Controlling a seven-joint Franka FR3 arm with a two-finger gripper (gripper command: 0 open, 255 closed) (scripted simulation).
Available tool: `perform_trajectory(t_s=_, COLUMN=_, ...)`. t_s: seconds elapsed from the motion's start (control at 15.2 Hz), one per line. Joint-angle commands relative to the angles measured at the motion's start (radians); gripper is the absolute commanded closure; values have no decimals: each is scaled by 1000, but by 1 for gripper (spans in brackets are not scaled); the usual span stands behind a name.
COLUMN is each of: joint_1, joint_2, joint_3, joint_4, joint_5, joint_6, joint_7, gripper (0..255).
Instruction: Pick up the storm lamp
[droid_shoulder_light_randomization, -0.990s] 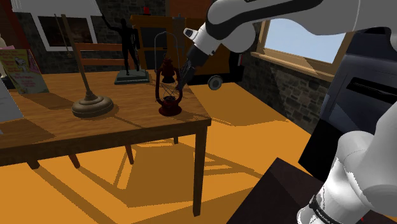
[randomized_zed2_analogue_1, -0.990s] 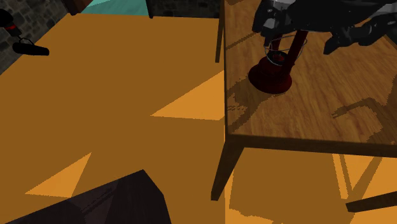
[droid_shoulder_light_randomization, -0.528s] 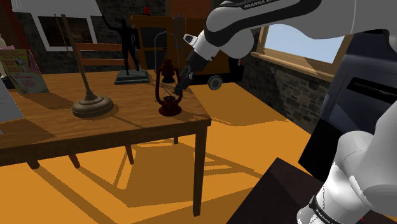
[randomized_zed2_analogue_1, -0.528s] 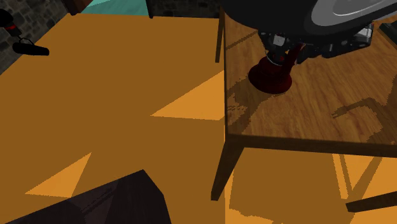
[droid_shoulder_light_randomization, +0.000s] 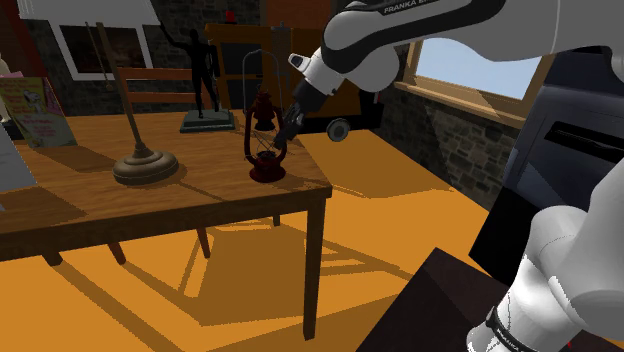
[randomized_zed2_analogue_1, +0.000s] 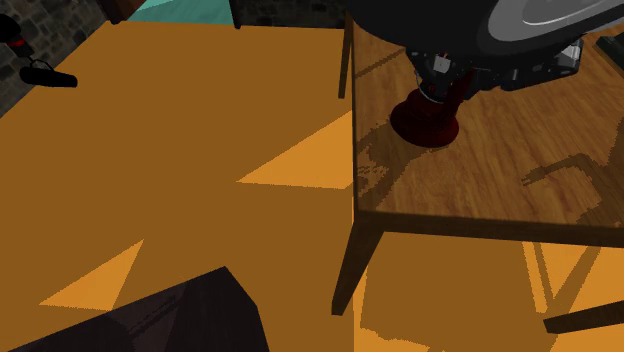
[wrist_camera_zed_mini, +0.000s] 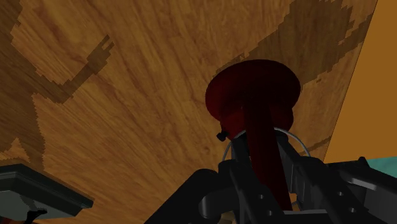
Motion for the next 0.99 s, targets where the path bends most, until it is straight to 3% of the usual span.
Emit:
perform_trajectory(t_s=0.0, joint_1=-1, joint_2=-2, joint_3=0, joint_4=10, joint_5=-5, joint_6=-12, joint_7=7, gripper=255)
perform_trajectory(t_s=0.92, joint_1=-11, joint_2=-11, joint_3=-2, joint_4=181, joint_5=-60, joint_6=-180, joint_7=89, gripper=255)
